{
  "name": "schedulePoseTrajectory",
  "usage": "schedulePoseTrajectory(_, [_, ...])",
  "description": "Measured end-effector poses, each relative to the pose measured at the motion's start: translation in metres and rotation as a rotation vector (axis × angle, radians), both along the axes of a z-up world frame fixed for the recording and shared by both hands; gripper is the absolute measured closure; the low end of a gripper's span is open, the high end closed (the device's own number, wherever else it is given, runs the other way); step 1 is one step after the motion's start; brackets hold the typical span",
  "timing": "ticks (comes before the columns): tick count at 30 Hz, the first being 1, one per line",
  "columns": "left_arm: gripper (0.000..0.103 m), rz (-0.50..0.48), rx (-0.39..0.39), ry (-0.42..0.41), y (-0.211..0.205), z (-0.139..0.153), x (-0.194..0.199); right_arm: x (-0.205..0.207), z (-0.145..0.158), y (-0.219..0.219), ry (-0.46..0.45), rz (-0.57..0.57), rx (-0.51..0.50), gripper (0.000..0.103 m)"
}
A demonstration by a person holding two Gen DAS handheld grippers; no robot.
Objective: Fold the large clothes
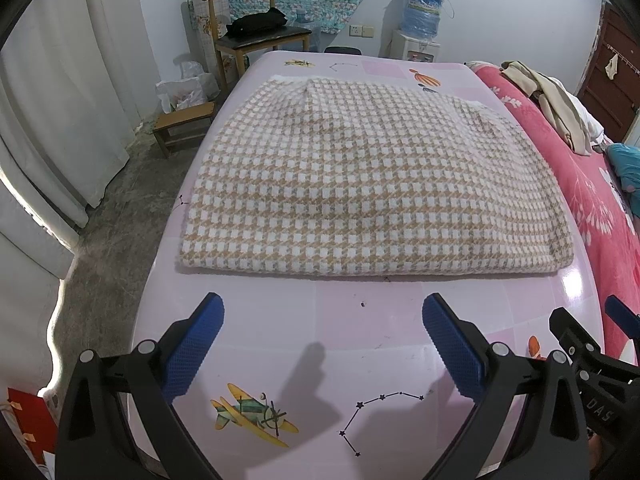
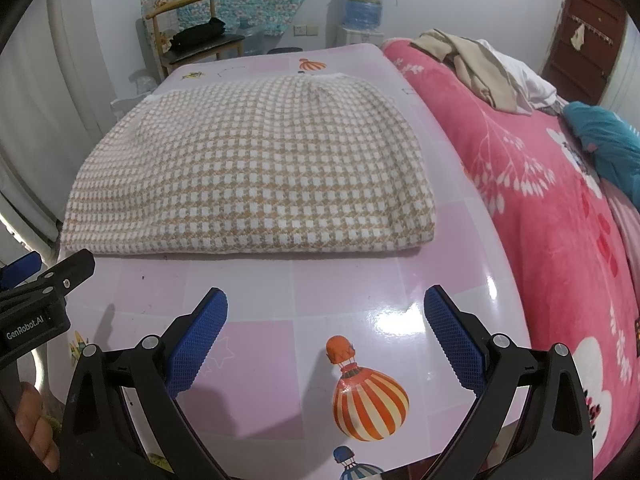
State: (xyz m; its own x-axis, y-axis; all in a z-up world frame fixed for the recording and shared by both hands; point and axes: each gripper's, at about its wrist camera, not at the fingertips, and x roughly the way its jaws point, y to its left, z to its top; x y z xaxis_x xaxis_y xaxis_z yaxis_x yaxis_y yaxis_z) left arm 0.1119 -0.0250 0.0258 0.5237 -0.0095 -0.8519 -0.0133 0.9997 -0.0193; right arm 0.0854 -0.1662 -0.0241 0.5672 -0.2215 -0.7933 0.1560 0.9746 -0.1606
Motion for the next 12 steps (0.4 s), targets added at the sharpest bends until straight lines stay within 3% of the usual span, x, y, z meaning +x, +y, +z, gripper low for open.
schedulePoseTrajectory(12, [0.005, -0.005, 0.0, 0.005, -0.0026, 0.0013, 0.0016, -0.0011, -0.0007, -0.0021, 0.002, 0.0, 0.004, 0.008])
